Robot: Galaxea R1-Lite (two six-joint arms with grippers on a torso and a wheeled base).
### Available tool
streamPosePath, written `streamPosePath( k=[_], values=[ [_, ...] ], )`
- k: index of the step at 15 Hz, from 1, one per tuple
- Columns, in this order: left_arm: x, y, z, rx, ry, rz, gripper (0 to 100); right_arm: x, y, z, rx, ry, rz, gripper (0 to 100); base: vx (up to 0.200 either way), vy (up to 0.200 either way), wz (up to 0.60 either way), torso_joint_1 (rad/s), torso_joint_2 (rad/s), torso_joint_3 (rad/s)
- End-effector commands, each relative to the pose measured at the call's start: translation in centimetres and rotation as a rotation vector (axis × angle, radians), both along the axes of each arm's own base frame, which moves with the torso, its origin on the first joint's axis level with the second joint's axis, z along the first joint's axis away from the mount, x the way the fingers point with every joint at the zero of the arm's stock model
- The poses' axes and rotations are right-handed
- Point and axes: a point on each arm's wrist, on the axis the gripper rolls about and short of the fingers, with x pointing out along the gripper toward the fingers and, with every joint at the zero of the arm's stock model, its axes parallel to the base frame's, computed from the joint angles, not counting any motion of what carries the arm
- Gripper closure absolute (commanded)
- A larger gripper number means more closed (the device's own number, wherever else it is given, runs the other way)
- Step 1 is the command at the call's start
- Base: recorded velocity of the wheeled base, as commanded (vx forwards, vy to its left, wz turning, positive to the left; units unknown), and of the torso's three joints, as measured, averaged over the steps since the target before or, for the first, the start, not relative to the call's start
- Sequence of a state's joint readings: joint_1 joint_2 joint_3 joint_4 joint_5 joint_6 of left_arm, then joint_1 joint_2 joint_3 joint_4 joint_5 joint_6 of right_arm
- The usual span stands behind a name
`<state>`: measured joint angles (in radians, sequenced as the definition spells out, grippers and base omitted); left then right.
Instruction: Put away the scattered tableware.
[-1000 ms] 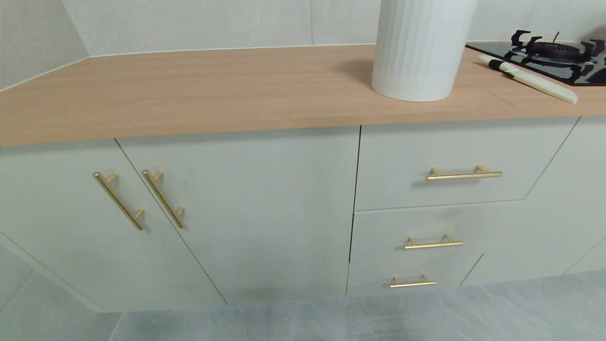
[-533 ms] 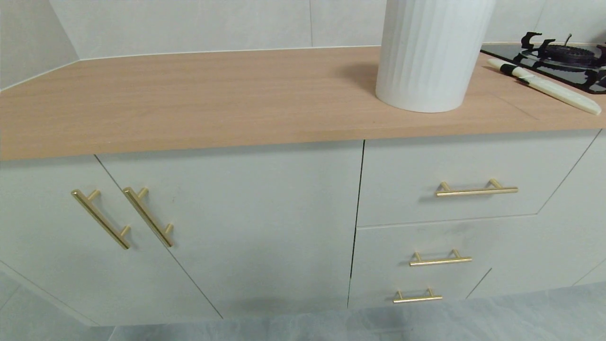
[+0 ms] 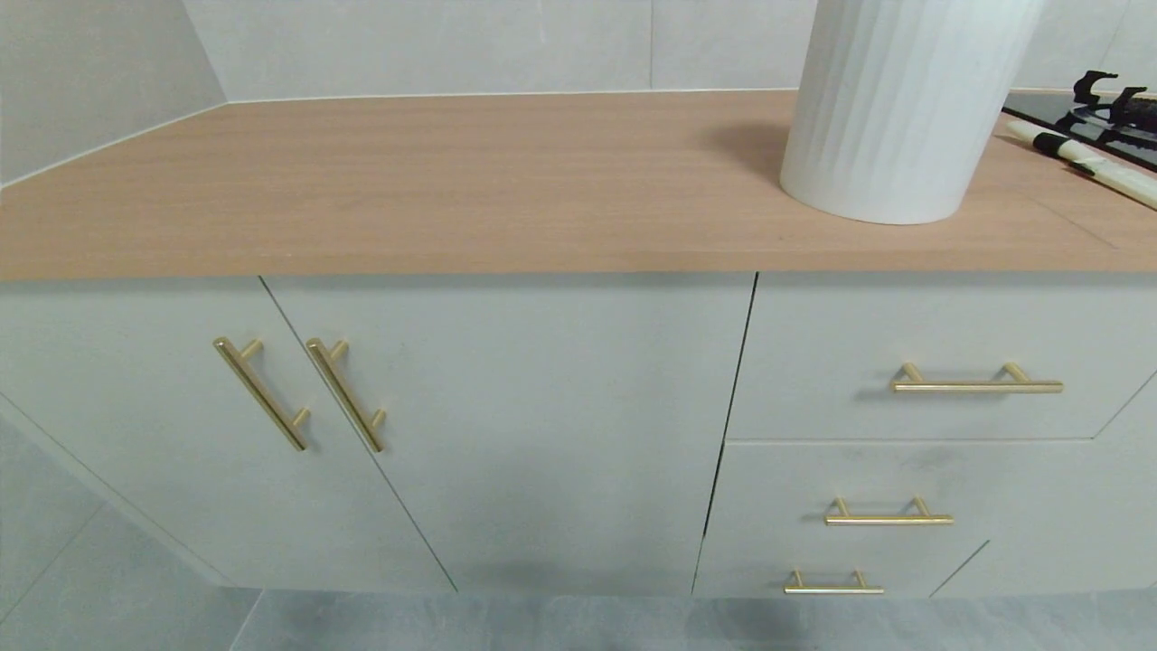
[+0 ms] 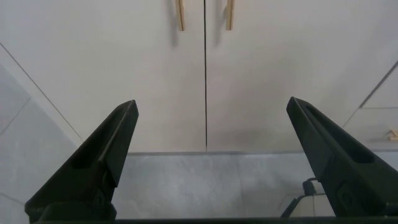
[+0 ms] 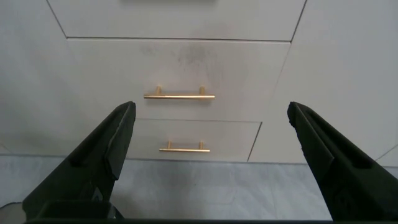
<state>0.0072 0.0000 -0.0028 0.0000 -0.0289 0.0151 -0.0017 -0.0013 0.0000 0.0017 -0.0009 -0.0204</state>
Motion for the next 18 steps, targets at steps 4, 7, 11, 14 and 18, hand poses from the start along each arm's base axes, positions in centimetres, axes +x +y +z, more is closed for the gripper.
streamPosePath(
  k=[4,7,11,14,18],
  values=[
    [0.01,0.0,0.01,0.0,0.001,0.0,0,0.01,0.0,0.0,-0.001,0.001,0.001,0,0.0,0.0,0.0,0.0,0.0,0.0],
    [0.01,0.0,0.01,0.0,0.001,0.0,0,0.02,0.0,0.01,-0.001,0.003,0.001,0,0.0,0.0,0.0,0.0,0.0,0.0],
    [0.01,0.0,0.01,0.0,0.001,0.0,0,0.02,0.0,0.01,-0.001,0.003,0.001,0,0.0,-0.2,0.0,0.002,0.0,0.002],
    [0.01,0.0,0.01,0.0,0.001,0.0,0,0.02,0.0,0.01,0.0,0.003,-0.001,0,0.0,-0.2,0.0,0.002,0.0,0.004],
    [0.01,0.0,0.01,0.002,0.001,0.0,0,0.01,0.0,0.0,0.0,0.001,-0.001,0,0.0,-0.2,0.0,0.005,0.01,0.005]
  ],
)
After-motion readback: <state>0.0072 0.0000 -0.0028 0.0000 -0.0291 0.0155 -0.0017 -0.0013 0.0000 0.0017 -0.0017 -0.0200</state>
